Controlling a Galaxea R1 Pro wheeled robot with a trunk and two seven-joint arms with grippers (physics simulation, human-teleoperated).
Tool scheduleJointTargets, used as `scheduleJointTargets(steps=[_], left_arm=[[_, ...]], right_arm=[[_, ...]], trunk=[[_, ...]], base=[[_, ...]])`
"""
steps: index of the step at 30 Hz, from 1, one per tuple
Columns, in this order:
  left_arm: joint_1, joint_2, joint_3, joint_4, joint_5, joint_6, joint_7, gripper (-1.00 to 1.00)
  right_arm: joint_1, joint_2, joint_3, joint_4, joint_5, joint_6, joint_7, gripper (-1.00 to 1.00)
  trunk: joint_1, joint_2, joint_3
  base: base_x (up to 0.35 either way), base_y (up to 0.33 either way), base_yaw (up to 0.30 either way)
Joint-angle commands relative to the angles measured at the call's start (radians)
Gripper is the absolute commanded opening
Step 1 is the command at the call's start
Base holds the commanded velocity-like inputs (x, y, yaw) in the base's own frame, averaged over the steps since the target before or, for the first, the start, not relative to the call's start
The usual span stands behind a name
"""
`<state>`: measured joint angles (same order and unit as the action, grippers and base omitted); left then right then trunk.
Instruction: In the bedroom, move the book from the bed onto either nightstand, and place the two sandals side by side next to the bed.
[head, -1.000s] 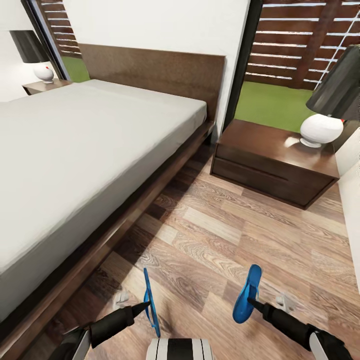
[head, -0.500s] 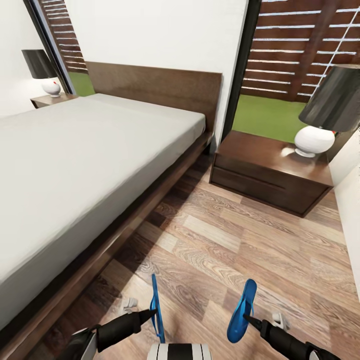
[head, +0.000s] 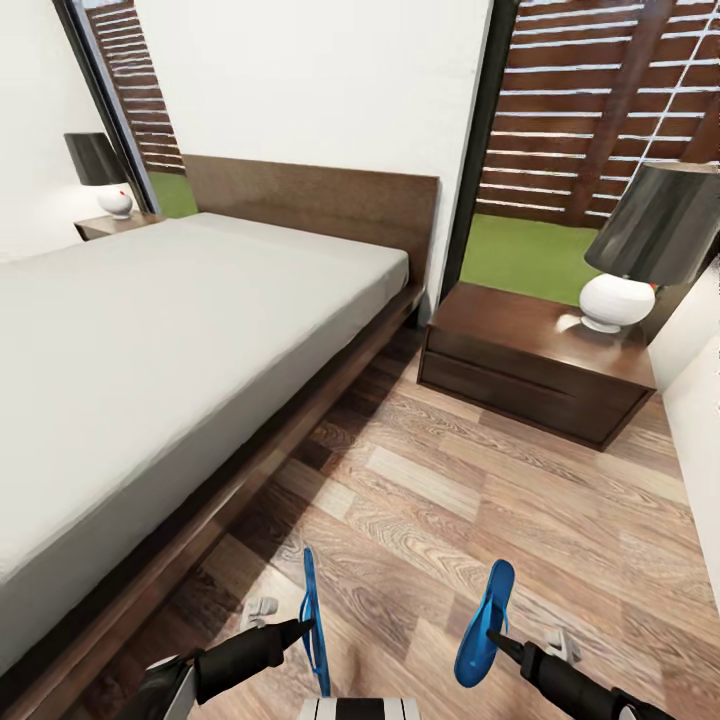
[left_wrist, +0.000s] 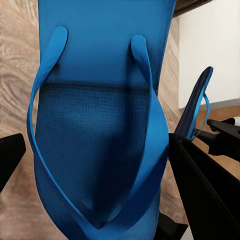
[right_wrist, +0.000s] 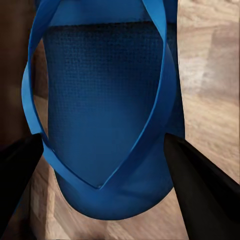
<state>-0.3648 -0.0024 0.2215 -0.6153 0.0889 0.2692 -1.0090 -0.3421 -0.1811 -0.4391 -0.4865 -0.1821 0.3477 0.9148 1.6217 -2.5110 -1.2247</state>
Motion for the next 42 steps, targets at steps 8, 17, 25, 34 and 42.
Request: scheduleJointTargets(steps=[8, 17, 25, 34, 42], left_arm=[[0.000, 0.016, 0.003, 0.024, 0.005, 0.007, 0.008, -1.00], [0.000, 0.039, 0.003, 0.149, 0.004, -0.071, 0.015, -1.00], [0.000, 0.044, 0.003, 0.167, 0.004, -0.094, 0.016, -1.00], [0.000, 0.044, 0.004, 0.169, 0.005, -0.098, 0.035, -1.00], [0.000, 0.044, 0.004, 0.169, 0.006, -0.100, 0.071, -1.00]], right_arm=[[-0.001, 0.000, -0.002, 0.002, -0.005, -0.004, 0.001, -1.00], [-0.001, 0.000, -0.002, 0.003, -0.005, -0.006, 0.001, -1.00], [-0.001, 0.000, -0.001, 0.003, -0.005, -0.006, 0.001, -1.00], [0.000, 0.000, -0.001, 0.003, -0.005, -0.006, 0.001, -1.00], [-0.001, 0.001, -0.001, 0.003, -0.001, -0.006, -0.001, -1.00]], trunk=[[-0.004, 0.002, 0.030], [-0.008, 0.004, 0.065], [-0.011, 0.006, 0.096], [-0.015, 0.008, 0.131], [-0.019, 0.010, 0.162]], base=[[0.000, 0.000, 0.000], [0.000, 0.000, 0.000], [0.000, 0.000, 0.000], [0.000, 0.000, 0.000], [0.000, 0.000, 0.000]])
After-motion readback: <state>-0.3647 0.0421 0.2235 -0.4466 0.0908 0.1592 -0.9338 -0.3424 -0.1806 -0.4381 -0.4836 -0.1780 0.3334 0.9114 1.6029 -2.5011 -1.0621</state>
